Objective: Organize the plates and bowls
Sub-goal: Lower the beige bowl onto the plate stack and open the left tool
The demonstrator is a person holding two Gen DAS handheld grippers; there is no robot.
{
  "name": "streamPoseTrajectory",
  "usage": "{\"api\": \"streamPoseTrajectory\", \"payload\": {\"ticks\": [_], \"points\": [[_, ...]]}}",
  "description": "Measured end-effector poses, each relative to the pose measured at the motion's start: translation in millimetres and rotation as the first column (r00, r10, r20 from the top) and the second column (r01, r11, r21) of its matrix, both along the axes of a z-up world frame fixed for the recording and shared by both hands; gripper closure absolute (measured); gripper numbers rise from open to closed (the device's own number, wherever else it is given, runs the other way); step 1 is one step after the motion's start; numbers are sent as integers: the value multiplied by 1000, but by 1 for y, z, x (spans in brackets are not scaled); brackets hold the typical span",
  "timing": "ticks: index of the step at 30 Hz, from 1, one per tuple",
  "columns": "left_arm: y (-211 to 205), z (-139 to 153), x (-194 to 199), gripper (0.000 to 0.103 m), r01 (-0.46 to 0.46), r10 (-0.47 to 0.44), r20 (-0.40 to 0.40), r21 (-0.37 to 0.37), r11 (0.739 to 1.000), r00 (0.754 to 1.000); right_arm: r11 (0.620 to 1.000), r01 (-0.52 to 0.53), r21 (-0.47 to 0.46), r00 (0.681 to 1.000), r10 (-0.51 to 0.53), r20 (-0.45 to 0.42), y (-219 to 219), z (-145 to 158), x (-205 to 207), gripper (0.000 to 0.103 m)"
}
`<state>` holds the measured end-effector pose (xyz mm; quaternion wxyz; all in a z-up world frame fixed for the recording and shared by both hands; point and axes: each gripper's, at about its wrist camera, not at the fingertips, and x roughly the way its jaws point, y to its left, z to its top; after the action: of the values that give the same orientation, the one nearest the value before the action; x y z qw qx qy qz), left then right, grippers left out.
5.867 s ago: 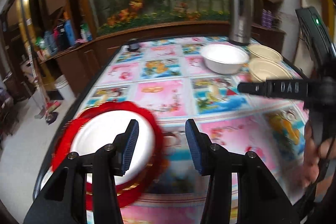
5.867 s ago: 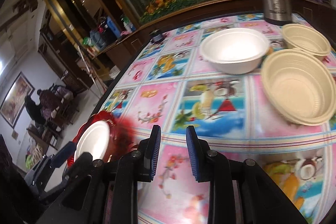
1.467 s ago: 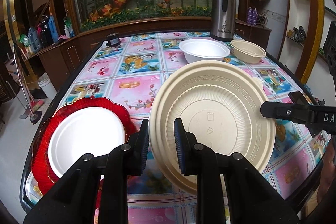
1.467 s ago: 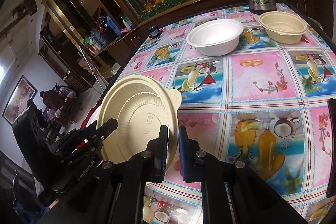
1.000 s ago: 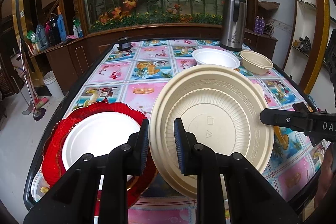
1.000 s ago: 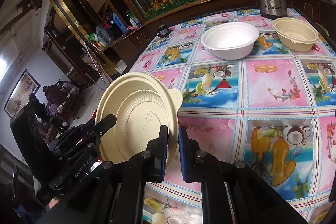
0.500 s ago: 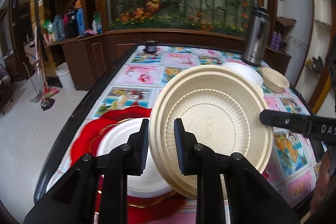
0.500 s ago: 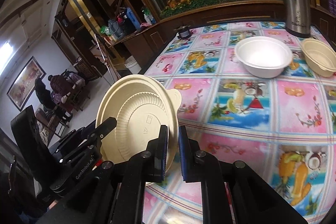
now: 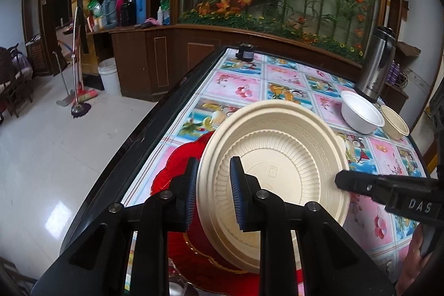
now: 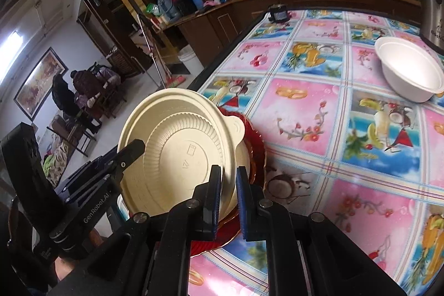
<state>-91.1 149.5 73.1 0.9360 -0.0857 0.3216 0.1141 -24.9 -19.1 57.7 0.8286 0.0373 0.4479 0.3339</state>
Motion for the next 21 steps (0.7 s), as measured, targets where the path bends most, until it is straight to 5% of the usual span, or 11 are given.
{"api": "streamPoseTrajectory", "payload": {"ticks": [21], "points": [[12,1,-6,82,-44,44,0,-4,999,999,1000,-17,2,1000,17,0,-1,0,-8,86]]}}
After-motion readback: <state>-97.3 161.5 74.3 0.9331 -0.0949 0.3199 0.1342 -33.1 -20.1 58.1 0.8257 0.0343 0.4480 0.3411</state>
